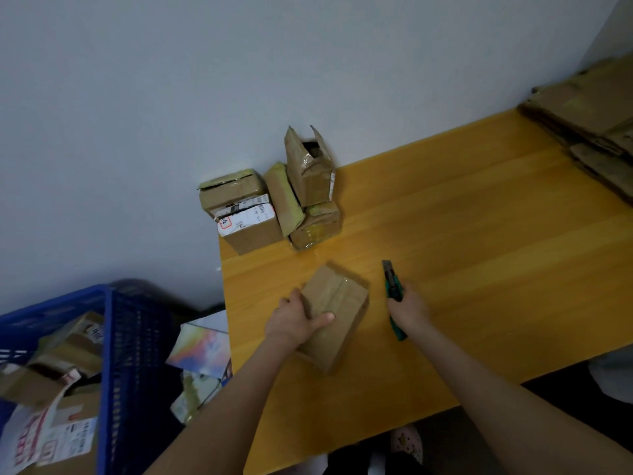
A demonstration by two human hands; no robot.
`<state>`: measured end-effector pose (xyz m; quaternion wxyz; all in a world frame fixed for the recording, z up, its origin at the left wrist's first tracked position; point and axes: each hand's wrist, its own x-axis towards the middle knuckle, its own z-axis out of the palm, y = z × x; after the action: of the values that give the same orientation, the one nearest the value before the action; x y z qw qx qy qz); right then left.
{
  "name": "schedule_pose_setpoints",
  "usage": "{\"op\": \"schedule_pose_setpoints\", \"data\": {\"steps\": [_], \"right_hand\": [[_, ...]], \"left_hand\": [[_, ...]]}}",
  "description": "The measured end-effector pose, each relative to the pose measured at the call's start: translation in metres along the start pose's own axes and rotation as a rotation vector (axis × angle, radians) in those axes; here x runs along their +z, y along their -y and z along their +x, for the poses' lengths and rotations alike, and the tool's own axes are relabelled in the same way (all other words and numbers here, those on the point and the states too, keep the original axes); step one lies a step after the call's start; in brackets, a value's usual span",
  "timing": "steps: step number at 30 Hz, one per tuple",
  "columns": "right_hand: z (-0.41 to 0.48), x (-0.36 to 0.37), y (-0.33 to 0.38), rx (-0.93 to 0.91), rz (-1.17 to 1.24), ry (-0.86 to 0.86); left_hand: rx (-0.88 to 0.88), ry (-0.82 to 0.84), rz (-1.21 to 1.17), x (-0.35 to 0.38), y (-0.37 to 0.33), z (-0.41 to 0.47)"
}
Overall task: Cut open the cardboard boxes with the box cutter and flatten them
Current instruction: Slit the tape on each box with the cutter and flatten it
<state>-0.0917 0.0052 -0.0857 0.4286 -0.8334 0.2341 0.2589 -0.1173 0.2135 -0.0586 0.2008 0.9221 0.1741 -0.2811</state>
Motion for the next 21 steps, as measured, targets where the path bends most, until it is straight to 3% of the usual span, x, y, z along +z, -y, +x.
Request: {"op": "schedule_pose_setpoints", "data": {"steps": [3, 8, 12, 17, 21], "right_hand": [[-0.011, 0.008, 0.004, 0.093, 0.310, 0.051], [-0.027, 0.020, 0.015, 0.161, 0.568, 0.084], [-0.026, 0.001, 0.033, 0.070, 0.574, 0.026], [-0.028, -0.018, 0.058, -0.042, 0.500, 0.003], [-0.042, -0.033, 0.062, -0.178, 0.338, -0.123]], "left_hand": [[-0.025, -0.026, -0.154, -0.003, -0.001, 0.001], [-0.105, 0.129, -0.587, -0.004, -0.005, -0.001], [-0.078, 0.173, -0.878, -0.017, -0.009, -0.011], [-0.031, 0.152, -1.008, -0.031, -0.015, -0.017], [-0.047, 0.092, -1.062, -0.037, -0.021, -0.021]]}}
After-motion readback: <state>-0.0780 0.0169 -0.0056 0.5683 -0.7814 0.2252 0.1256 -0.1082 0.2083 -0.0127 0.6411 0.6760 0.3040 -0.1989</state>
